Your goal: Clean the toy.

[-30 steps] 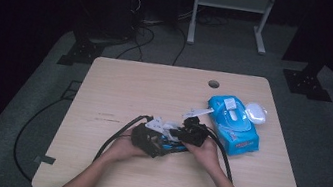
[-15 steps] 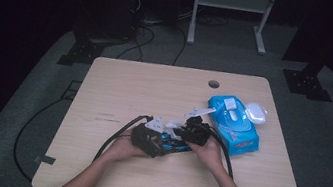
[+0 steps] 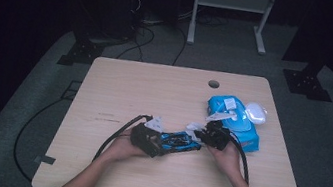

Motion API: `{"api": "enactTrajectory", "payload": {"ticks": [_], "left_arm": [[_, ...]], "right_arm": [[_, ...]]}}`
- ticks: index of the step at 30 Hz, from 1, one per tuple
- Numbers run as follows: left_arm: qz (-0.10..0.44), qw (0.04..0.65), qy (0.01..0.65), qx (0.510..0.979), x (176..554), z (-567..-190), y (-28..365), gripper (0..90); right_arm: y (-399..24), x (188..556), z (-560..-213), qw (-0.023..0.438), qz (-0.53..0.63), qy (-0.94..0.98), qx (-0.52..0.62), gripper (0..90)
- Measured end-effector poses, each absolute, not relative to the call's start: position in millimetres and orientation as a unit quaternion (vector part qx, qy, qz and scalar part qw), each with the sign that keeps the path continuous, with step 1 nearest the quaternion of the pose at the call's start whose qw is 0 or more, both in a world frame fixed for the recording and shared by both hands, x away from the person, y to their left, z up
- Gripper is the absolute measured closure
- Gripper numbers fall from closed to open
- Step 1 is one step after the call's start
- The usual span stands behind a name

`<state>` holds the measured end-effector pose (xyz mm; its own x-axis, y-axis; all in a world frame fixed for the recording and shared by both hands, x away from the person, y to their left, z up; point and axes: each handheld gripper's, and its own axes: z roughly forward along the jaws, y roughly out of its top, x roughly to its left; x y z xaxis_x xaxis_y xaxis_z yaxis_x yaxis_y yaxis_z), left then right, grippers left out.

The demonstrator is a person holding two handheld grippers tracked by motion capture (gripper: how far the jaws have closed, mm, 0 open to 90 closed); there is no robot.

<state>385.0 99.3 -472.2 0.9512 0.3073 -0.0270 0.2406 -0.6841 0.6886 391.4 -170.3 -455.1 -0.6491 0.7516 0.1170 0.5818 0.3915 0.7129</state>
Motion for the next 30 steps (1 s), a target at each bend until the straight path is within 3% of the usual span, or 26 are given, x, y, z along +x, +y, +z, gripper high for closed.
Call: {"api": "enactTrajectory", "payload": {"ticks": [14,26,30], "left_arm": [[0.049,0.367,0.149,0.917,385,-472,99,24.1],[0.048,0.367,0.145,0.917,385,-472,98,24.2],[0.046,0.368,0.147,0.917,385,-472,100,24.2]], "right_arm": [[-195,357,-463,0.077,0.372,0.834,0.4,81.9],[-176,382,-457,0.083,0.4,0.806,0.43,81.9],[-164,389,-457,0.105,0.398,0.805,0.427,81.9]]}}
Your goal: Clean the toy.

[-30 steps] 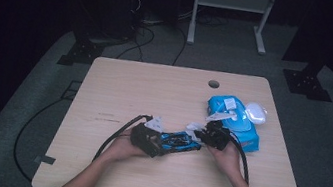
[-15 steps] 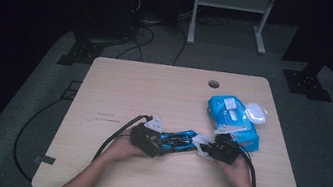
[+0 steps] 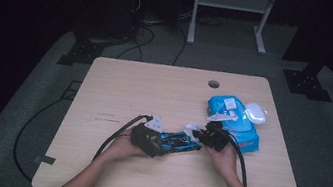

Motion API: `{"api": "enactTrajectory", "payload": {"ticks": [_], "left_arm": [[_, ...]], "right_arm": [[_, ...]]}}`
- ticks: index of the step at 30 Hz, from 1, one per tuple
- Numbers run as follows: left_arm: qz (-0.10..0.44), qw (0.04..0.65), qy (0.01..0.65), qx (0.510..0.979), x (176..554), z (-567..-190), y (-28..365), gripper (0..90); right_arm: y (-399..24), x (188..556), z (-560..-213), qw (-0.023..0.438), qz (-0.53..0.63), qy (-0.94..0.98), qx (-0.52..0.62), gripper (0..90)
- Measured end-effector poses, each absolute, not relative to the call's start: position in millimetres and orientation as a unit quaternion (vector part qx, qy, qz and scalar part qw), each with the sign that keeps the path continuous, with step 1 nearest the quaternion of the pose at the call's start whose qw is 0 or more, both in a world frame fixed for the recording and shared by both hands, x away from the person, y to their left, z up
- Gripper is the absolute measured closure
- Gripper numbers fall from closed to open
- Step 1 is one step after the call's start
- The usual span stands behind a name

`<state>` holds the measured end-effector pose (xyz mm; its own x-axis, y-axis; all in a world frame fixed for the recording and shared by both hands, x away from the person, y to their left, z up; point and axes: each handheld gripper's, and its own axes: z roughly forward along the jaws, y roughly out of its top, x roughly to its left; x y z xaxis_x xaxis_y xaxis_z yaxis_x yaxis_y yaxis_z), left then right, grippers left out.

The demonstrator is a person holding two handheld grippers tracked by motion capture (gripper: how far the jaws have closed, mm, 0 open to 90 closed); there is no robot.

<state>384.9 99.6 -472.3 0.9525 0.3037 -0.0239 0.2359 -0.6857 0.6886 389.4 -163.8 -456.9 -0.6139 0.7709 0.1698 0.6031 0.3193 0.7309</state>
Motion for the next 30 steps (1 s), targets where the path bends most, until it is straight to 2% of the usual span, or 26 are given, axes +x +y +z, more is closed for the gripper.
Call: {"api": "enactTrajectory", "payload": {"ticks": [6,13,30], "left_arm": [[0.044,0.368,0.145,0.917,386,-472,102,24.2],[0.047,0.368,0.144,0.918,386,-472,99,24.2],[0.047,0.369,0.148,0.916,386,-473,94,24.2]], "right_arm": [[-176,386,-460,0.109,0.392,0.806,0.43,81.9],[-186,365,-458,0.089,0.397,0.816,0.411,81.9],[-94,359,-453,0.04,0.428,0.844,0.321,81.9]]}}
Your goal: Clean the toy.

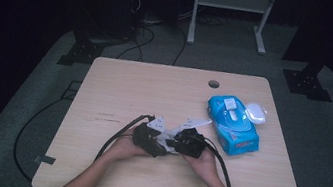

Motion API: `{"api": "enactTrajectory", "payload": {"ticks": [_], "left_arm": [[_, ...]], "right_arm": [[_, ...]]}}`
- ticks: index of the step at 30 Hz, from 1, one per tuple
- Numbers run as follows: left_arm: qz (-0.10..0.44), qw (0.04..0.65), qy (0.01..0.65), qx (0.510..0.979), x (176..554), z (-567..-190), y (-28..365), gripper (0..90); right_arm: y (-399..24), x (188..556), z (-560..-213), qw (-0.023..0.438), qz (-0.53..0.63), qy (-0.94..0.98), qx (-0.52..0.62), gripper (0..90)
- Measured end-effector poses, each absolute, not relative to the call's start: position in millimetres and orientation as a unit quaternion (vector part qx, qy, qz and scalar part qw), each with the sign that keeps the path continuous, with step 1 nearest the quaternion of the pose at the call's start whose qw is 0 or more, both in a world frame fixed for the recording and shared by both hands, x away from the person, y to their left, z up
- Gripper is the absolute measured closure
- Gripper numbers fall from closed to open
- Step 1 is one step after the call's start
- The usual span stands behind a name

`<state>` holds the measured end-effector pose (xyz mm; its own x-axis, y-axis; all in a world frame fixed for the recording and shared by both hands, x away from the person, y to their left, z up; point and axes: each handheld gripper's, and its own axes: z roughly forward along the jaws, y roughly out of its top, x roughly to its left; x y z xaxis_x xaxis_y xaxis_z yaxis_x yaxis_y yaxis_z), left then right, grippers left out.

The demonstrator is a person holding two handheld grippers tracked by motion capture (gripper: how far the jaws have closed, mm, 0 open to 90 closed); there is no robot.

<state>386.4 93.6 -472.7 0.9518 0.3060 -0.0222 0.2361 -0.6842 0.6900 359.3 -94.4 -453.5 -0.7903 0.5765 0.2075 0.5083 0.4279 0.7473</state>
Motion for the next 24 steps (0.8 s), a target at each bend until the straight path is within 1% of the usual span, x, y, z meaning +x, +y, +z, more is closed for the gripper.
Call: {"api": "enactTrajectory", "payload": {"ticks": [2,4,7,8,9,10,11,14,17,22,23,24], "left_arm": [[0.044,0.37,0.147,0.916,387,-473,97,24.2],[0.043,0.371,0.149,0.916,387,-473,97,24.2],[0.043,0.372,0.149,0.915,387,-473,97,24.2],[0.042,0.372,0.149,0.915,387,-473,97,24.3],[0.042,0.372,0.149,0.915,387,-473,97,24.3],[0.043,0.372,0.149,0.915,387,-473,97,24.3],[0.043,0.372,0.149,0.915,386,-473,97,24.3],[0.044,0.371,0.148,0.916,387,-473,98,24.3],[0.044,0.37,0.146,0.916,387,-473,97,24.2],[0.04,0.367,0.148,0.918,388,-472,98,23.8],[0.034,0.369,0.153,0.916,388,-471,99,23.2],[0.031,0.372,0.157,0.914,389,-470,100,20.5]], "right_arm": [[-88,362,-454,0.036,0.428,0.846,0.315,82.0],[-91,364,-454,0.029,0.428,0.846,0.316,82.1],[-103,365,-450,0.043,0.428,0.842,0.326,82.1],[-114,366,-448,0.056,0.426,0.839,0.335,82.1],[-114,366,-448,0.056,0.426,0.839,0.335,82.1],[-127,366,-448,0.061,0.427,0.834,0.345,82.1],[-127,366,-448,0.061,0.427,0.834,0.345,82.1],[-146,367,-447,0.08,0.413,0.833,0.361,82.0],[-168,366,-453,0.072,0.403,0.829,0.38,81.9],[-178,363,-454,0.069,0.41,0.824,0.386,81.8],[-178,362,-454,0.069,0.409,0.824,0.385,81.8],[-177,362,-454,0.071,0.407,0.826,0.383,81.8]]}}
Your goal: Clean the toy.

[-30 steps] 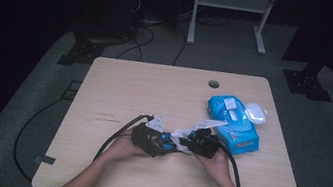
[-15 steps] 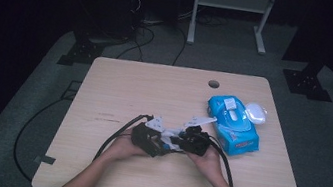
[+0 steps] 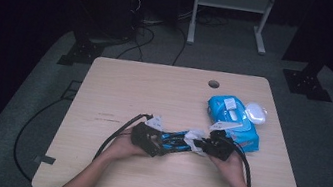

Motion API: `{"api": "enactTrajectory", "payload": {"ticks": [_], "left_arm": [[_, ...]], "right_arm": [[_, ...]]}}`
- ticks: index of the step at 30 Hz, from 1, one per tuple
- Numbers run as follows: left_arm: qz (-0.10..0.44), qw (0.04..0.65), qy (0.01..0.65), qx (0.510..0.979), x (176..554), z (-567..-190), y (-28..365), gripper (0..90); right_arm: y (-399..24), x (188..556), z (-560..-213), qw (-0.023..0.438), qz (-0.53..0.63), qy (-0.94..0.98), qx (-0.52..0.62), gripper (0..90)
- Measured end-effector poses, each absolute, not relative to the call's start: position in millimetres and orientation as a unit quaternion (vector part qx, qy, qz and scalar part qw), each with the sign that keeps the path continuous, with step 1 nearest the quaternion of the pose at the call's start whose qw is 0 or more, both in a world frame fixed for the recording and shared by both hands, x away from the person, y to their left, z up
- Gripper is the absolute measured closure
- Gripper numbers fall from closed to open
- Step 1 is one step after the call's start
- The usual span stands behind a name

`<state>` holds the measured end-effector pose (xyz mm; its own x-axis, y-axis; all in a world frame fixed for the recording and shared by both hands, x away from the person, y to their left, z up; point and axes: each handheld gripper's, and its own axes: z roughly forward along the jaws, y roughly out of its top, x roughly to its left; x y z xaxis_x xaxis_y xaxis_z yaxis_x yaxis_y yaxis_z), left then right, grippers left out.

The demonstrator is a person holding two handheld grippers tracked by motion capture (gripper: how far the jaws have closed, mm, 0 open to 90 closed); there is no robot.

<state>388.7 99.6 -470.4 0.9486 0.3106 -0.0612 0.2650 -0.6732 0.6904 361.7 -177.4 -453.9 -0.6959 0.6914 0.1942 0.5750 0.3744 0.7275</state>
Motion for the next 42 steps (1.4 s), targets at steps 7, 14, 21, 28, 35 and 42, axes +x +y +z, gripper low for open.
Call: {"api": "enactTrajectory", "payload": {"ticks": [7,14,21,28,35,42], "left_arm": [[0.005,0.398,0.176,0.9,392,-464,108,20.7],[-0.008,0.413,0.187,0.891,395,-462,109,22.7],[-0.024,0.424,0.201,0.883,397,-461,110,22.8],[-0.027,0.424,0.218,0.879,401,-461,114,25.1],[-0.036,0.418,0.229,0.878,401,-466,109,25.1],[-0.041,0.42,0.238,0.875,400,-468,105,25.6]], "right_arm": [[-178,362,-455,0.069,0.409,0.827,0.38,81.8],[-180,361,-456,0.072,0.412,0.829,0.372,81.8],[-179,361,-456,0.068,0.41,0.831,0.369,81.9],[-179,360,-456,0.067,0.41,0.833,0.365,81.9],[-179,359,-456,0.074,0.41,0.837,0.355,82.0],[-181,355,-457,0.08,0.407,0.843,0.343,82.6]]}}
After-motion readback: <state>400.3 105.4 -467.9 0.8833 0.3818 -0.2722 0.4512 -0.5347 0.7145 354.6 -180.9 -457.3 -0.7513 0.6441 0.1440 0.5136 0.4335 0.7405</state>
